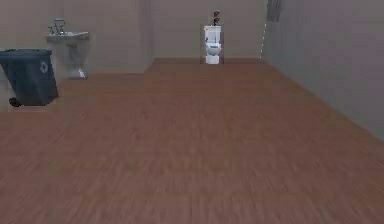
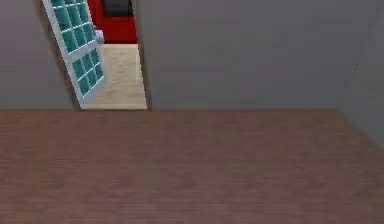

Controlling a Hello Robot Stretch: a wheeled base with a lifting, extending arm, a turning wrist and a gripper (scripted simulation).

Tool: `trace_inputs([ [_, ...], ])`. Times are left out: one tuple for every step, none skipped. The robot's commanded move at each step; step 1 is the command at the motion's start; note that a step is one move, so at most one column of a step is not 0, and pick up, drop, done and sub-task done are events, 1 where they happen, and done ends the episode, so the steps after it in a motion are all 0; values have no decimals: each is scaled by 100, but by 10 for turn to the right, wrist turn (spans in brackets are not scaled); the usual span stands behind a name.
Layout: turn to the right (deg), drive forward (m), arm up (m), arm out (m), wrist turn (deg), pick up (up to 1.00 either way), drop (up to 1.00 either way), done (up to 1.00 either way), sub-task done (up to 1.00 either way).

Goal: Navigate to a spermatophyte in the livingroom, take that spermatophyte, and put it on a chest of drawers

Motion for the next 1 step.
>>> trace_inputs([
  [-450,0,0,0,0,0,0,0,0],
])
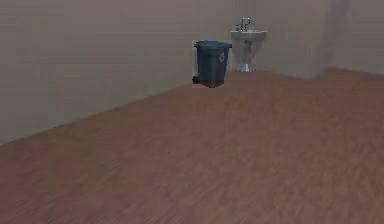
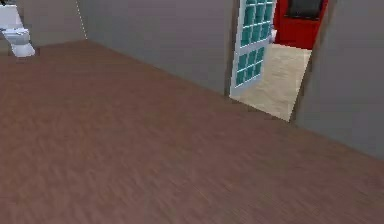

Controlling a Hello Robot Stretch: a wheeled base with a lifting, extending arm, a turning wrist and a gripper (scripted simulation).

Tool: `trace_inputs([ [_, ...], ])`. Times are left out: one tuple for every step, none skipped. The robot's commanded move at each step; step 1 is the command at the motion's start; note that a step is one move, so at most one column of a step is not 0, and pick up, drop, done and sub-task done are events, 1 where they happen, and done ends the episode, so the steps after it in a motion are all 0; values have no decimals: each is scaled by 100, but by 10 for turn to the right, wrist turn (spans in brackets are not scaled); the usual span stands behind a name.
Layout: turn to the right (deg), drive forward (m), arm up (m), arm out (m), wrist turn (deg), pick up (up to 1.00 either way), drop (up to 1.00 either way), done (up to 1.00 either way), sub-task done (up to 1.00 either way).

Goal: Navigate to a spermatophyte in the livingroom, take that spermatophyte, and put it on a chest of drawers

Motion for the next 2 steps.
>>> trace_inputs([
  [-450,0,0,0,0,0,0,0,0],
  [-450,0,0,0,0,0,0,0,0],
])
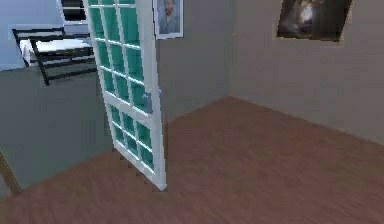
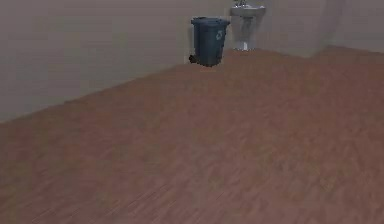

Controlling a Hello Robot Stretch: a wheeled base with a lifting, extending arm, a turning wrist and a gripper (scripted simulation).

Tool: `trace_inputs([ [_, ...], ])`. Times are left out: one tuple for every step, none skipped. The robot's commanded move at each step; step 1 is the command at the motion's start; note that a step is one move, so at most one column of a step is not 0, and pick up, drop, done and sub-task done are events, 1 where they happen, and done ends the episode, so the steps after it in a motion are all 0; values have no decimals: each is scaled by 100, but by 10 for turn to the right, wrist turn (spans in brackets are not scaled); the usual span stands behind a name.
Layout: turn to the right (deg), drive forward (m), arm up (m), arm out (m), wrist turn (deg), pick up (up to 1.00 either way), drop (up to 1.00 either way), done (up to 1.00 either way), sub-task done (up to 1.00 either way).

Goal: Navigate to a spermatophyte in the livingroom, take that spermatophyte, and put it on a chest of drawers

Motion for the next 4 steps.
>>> trace_inputs([
  [-360,0,0,0,0,0,0,0,0],
  [0,100,0,0,0,0,0,0,0],
  [0,100,0,0,0,0,0,0,0],
  [-120,0,0,0,0,0,0,0,0],
])
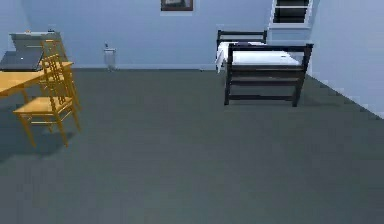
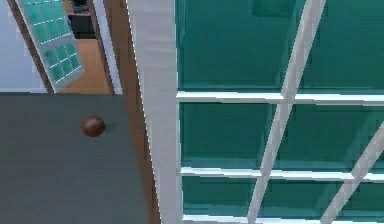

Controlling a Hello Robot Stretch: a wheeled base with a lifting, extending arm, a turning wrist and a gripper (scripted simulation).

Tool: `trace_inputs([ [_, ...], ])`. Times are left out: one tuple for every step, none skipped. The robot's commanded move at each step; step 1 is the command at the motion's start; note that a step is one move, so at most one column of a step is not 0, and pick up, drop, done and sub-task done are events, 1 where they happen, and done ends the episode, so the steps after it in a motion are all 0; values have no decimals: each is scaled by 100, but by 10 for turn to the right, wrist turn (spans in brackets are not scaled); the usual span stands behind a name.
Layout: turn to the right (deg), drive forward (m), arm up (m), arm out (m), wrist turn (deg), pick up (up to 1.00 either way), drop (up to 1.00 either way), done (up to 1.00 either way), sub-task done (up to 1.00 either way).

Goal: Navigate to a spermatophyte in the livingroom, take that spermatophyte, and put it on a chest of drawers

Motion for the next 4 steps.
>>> trace_inputs([
  [0,25,0,0,0,0,0,0,0],
  [450,0,0,0,0,0,0,0,0],
  [120,0,0,0,0,0,0,0,0],
  [0,45,0,0,0,0,0,0,0],
])
